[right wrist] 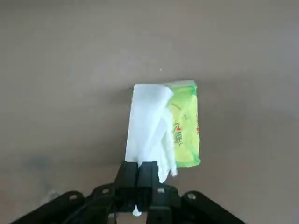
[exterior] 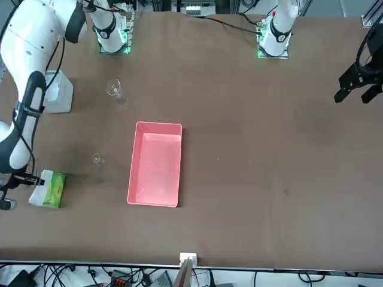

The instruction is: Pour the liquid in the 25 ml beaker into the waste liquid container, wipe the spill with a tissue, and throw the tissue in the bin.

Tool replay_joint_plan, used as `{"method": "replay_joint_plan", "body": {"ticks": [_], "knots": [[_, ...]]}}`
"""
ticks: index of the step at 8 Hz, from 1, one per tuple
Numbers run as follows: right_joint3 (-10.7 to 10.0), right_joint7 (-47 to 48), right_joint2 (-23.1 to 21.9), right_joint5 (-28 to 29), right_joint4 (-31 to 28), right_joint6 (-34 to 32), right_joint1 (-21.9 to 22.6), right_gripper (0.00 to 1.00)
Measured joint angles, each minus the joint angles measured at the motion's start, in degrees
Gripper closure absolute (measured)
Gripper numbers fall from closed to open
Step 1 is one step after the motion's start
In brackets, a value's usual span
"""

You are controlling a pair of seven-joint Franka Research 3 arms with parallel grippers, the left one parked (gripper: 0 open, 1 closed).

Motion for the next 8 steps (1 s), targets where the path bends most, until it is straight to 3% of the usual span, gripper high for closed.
{"method": "replay_joint_plan", "body": {"ticks": [4, 8], "knots": [[0.0, 0.0, -5.3, 0.0, 0.1, -4.9, 2.5, 0.98], [0.8, -0.3, -6.5, 0.1, 1.1, -5.9, 6.8, 0.98]]}}
